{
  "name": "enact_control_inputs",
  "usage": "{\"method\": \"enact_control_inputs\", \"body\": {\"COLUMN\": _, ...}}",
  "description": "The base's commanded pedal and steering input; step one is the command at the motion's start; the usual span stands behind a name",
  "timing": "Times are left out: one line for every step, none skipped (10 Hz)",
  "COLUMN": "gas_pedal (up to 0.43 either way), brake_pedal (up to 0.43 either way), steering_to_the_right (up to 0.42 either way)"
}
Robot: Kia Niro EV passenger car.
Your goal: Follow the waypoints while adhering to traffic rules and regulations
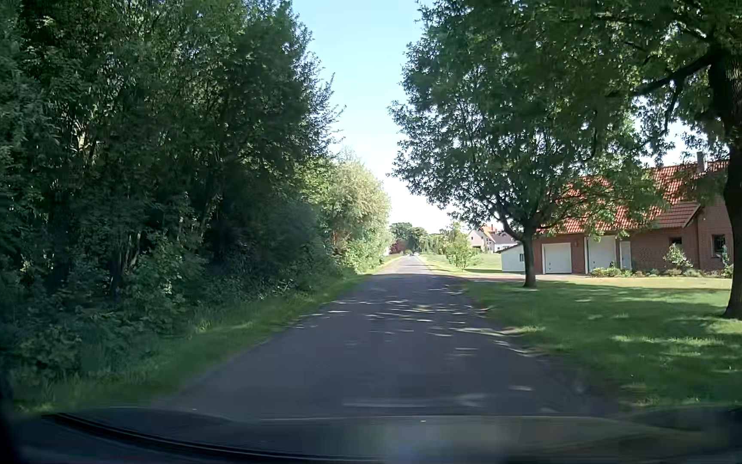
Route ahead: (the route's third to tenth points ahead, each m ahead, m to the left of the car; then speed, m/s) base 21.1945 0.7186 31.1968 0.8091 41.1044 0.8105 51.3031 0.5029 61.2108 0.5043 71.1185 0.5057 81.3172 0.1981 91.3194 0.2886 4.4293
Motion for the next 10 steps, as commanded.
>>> {"method": "enact_control_inputs", "body": {"gas_pedal": 0.220, "brake_pedal": 0.006, "steering_to_the_right": -0.001}}
{"method": "enact_control_inputs", "body": {"gas_pedal": 0.220, "brake_pedal": 0.006, "steering_to_the_right": -0.001}}
{"method": "enact_control_inputs", "body": {"gas_pedal": 0.220, "brake_pedal": 0.006, "steering_to_the_right": 0.000}}
{"method": "enact_control_inputs", "body": {"gas_pedal": 0.220, "brake_pedal": 0.006, "steering_to_the_right": 0.004}}
{"method": "enact_control_inputs", "body": {"gas_pedal": 0.220, "brake_pedal": 0.006, "steering_to_the_right": 0.006}}
{"method": "enact_control_inputs", "body": {"gas_pedal": 0.220, "brake_pedal": 0.006, "steering_to_the_right": 0.008}}
{"method": "enact_control_inputs", "body": {"gas_pedal": 0.220, "brake_pedal": 0.006, "steering_to_the_right": 0.010}}
{"method": "enact_control_inputs", "body": {"gas_pedal": 0.209, "brake_pedal": 0.006, "steering_to_the_right": 0.012}}
{"method": "enact_control_inputs", "body": {"gas_pedal": 0.209, "brake_pedal": 0.006, "steering_to_the_right": 0.012}}
{"method": "enact_control_inputs", "body": {"gas_pedal": 0.209, "brake_pedal": 0.006, "steering_to_the_right": 0.011}}
